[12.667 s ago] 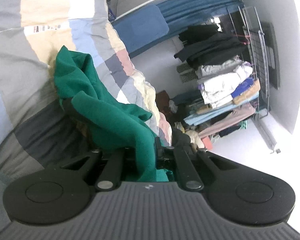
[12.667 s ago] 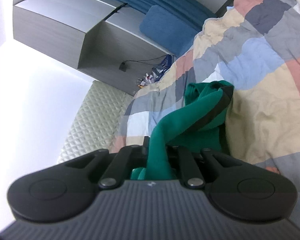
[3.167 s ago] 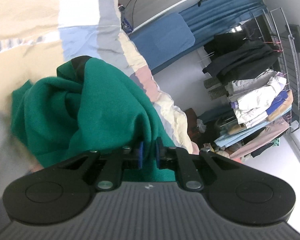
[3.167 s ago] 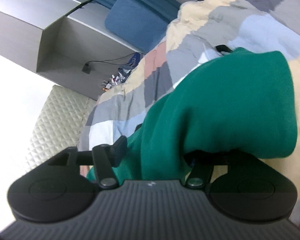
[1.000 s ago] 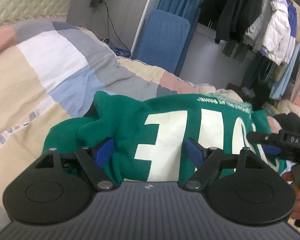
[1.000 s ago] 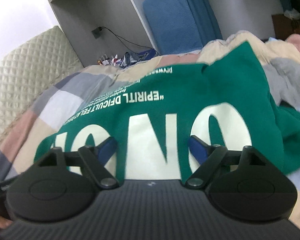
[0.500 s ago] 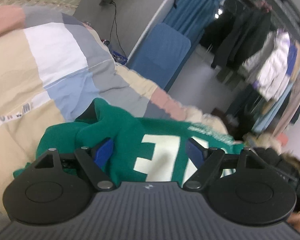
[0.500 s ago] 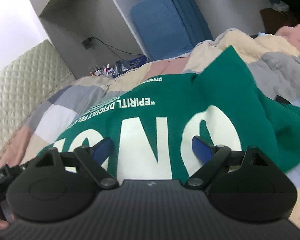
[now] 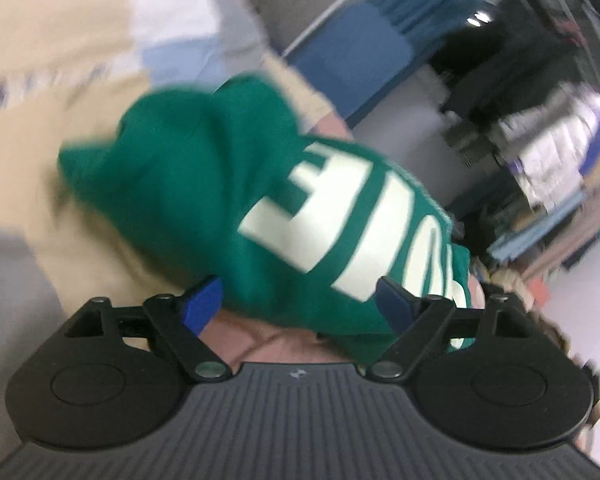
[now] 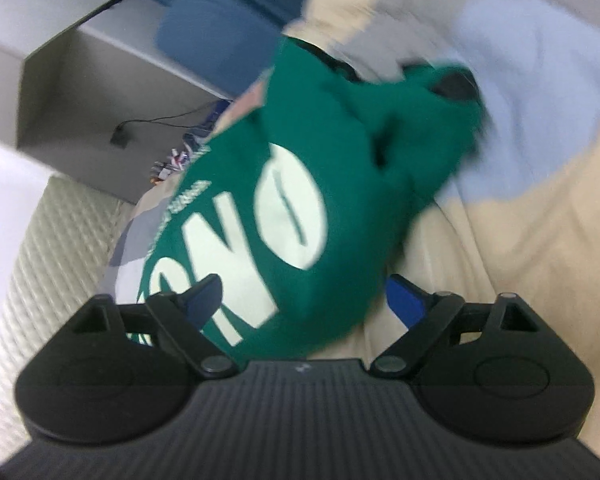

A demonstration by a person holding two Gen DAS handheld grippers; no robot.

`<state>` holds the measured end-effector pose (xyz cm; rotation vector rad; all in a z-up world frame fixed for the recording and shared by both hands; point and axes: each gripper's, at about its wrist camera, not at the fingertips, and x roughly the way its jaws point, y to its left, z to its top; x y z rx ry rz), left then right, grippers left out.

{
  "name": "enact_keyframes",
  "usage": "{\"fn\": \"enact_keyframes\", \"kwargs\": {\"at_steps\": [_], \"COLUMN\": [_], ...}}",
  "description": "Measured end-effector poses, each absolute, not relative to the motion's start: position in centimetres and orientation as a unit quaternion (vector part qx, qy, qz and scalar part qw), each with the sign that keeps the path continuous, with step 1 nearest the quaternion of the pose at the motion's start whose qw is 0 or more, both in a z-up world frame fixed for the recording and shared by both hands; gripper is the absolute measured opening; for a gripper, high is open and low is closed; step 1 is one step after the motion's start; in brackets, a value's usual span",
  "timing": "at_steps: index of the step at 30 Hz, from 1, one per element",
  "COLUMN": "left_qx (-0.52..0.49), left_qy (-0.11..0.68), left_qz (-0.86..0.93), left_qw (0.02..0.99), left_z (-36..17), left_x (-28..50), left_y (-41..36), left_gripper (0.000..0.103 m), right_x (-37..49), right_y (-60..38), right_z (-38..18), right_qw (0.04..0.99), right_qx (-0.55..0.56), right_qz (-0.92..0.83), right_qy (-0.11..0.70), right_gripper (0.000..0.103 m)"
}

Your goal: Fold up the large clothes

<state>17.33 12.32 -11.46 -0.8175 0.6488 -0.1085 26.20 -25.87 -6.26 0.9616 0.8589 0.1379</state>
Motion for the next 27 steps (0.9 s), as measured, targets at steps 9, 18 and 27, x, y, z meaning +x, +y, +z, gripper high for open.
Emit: {"fn": "enact_keyframes", "kwargs": {"at_steps": [9, 18, 27], "left_qx": [-0.487, -0.452, -0.48], "left_qy": [0.297, 0.245, 0.238], "left_qz": [-0.051, -0.106, -0.105], "left_qw": [0.82, 0.851, 0.838], "left_z": [-15.6, -12.8, -12.8], "left_x": [21.3, 23.8, 25.0], "left_y": [15.4, 16.4, 17.7], "left_gripper": [0.086, 0.06, 0.055], "right_x": [30.0, 30.9, 30.5], "right_y": [-26.7, -26.6, -27.1], "right_z": [-11.1, -9.8, -9.5], "right_qw": [0.769, 0.777, 0.77], "right_qx": [0.51, 0.508, 0.538], "right_qz": [0.051, 0.08, 0.103], "right_qy": [0.381, 0.364, 0.329], "right_gripper": [0.094, 0.094, 0.094]}}
